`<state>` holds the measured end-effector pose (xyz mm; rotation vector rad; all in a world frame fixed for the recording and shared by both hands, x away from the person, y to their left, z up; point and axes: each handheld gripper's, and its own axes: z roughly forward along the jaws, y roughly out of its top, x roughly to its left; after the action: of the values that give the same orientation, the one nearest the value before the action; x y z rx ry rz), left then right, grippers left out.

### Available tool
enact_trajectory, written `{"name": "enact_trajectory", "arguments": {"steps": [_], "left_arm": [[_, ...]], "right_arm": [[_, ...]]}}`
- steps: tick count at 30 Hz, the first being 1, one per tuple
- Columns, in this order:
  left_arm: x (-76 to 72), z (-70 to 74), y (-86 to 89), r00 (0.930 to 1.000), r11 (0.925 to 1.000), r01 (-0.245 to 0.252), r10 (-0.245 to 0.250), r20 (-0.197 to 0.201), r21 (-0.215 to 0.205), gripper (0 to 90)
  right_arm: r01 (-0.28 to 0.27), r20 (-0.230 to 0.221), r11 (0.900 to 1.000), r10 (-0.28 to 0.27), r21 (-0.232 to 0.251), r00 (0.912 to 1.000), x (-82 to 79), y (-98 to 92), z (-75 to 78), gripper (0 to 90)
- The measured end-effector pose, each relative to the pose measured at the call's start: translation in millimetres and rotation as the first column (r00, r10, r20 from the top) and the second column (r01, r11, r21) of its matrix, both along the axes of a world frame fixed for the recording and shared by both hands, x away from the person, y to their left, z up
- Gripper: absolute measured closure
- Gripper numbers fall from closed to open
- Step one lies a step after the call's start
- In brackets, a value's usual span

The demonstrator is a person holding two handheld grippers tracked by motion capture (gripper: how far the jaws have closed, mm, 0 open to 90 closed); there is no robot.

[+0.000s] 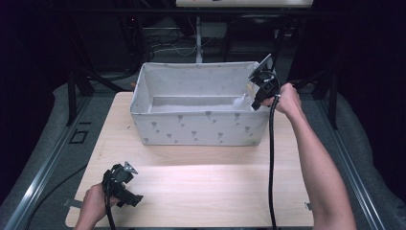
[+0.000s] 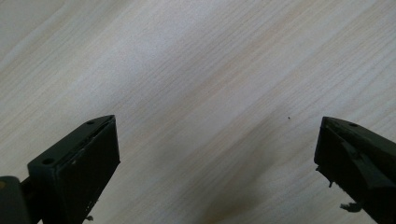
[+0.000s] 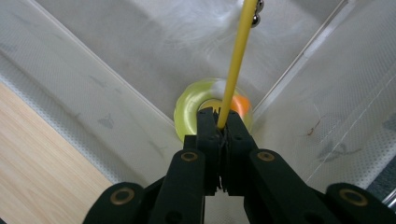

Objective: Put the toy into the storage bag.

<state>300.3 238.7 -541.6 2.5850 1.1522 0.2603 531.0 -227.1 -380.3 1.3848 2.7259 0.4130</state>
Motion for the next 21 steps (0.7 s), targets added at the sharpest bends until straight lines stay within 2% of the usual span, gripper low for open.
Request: {"name": "enact_trajectory", "arguments": {"steps": [6,10,12,15,21], "left_arm": [[-0.3,0.4,0.1,1.0,1.0,0.004,-0.004,-0.002,-0.001,0.1],[0.3,-0.3,0.1,1.0,1.0,0.001,-0.001,-0.004,0.0,0.1],[0.3,0.0,0.1,1.0,1.0,0.001,-0.001,-0.002,-0.002,0.1],[-0.1,-0.3,-0.5,1.0,1.0,0.0,0.0,-0.003,-0.001,0.1],[-0.4,-0.3,-1.3,1.0,1.0,0.001,-0.001,-0.002,0.001,0.1]], "right_arm": [[0.008,-0.005,1.0,-0.008,0.013,1.0,0.1,-3.0,2.0,87.3],[0.006,0.018,0.999,-0.006,0.04,0.9998,-2.1,-4.5,9.6,81.4],[0.009,0.046,0.999,-0.011,0.046,0.9989,-4.8,-4.2,16.2,77.4],[0.006,0.075,0.999,-0.01,0.052,0.9971,-9.8,-4.1,29.5,67.6],[0.0,0.148,0.997,-0.011,0.076,0.9889,-25.0,-2.7,56.2,40.9]]}}
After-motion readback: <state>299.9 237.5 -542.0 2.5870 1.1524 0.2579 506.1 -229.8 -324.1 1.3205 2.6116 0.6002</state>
